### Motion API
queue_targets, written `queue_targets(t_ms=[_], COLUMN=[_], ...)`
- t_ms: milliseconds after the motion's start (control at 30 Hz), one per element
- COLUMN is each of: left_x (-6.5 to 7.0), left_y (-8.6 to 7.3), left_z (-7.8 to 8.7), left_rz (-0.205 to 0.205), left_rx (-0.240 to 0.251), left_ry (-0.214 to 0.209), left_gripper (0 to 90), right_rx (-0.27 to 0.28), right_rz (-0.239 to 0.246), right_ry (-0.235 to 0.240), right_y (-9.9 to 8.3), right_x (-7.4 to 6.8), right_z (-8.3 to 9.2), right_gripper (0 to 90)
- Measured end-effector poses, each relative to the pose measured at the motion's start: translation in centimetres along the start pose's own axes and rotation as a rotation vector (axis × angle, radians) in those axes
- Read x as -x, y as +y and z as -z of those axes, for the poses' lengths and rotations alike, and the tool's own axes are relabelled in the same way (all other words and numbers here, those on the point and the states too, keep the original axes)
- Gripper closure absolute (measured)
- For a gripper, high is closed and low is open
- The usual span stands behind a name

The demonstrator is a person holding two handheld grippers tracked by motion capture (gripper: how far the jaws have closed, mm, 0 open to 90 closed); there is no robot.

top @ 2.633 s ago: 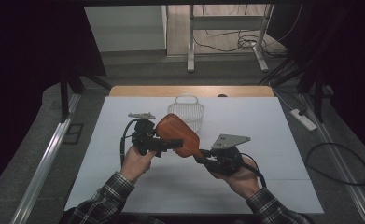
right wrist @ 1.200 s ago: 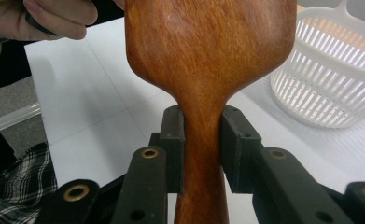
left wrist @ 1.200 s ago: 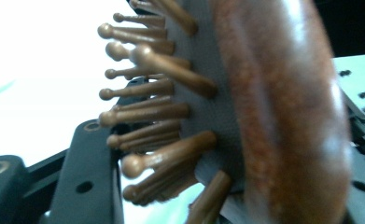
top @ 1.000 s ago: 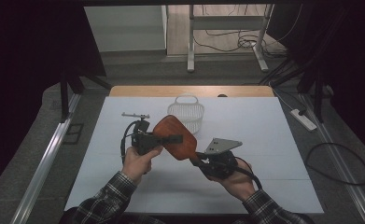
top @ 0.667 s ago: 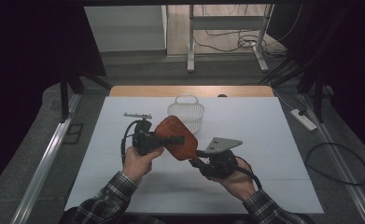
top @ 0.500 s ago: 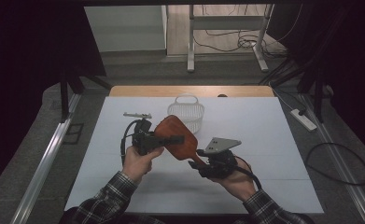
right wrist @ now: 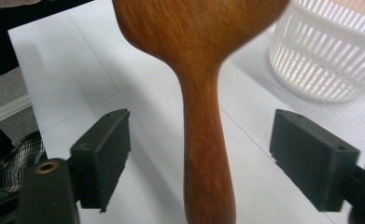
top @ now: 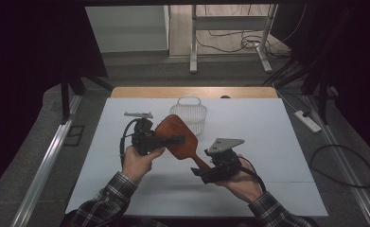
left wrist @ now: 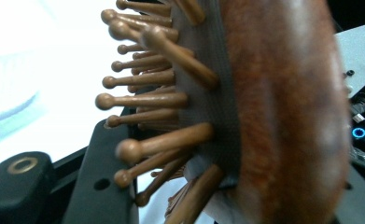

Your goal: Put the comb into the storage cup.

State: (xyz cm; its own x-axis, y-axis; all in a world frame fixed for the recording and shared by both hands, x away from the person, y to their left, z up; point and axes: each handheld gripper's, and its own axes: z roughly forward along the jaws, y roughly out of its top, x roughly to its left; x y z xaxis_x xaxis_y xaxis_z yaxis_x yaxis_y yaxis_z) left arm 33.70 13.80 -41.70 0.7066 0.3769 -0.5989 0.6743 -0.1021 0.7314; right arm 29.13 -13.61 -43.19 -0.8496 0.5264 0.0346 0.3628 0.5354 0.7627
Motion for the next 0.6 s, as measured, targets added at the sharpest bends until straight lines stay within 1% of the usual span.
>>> queue_targets(t_ms=[100, 200, 300, 333, 500, 533, 600], left_x=[0.1, 0.2, 0.2, 0.2, 0.2, 0.2, 0.1], left_y=[0.2, 0.4, 0.6, 0.6, 1.0, 1.1, 1.2], left_z=[0.2, 0.4, 0.7, 0.7, 1.0, 1.1, 1.2], left_rz=[-0.017, -0.025, -0.036, -0.036, -0.044, -0.049, -0.053], left_rx=[-0.002, -0.001, -0.001, -0.001, -0.002, -0.001, -0.001], left_ry=[0.021, 0.035, 0.053, 0.053, 0.073, 0.086, 0.094], left_gripper=[56.7, 56.6, 56.6, 56.6, 56.5, 56.4, 56.4], right_rx=[-0.022, -0.038, -0.038, -0.038, -0.048, -0.045, -0.042], right_rz=[-0.014, -0.038, -0.053, -0.053, -0.073, -0.078, -0.081], right_ry=[-0.008, 0.01, 0.015, 0.015, 0.037, 0.042, 0.043], right_y=[-0.1, -0.1, -0.2, -0.2, -0.5, -0.7, -0.8], right_x=[0.2, 0.6, 0.9, 0.9, 1.5, 1.7, 1.9], right_z=[0.0, 0.1, 0.4, 0.4, 0.7, 0.8, 1.0], right_gripper=[15.2, 12.9, 10.2, 10.2, 7.6, 6.1, 4.4])
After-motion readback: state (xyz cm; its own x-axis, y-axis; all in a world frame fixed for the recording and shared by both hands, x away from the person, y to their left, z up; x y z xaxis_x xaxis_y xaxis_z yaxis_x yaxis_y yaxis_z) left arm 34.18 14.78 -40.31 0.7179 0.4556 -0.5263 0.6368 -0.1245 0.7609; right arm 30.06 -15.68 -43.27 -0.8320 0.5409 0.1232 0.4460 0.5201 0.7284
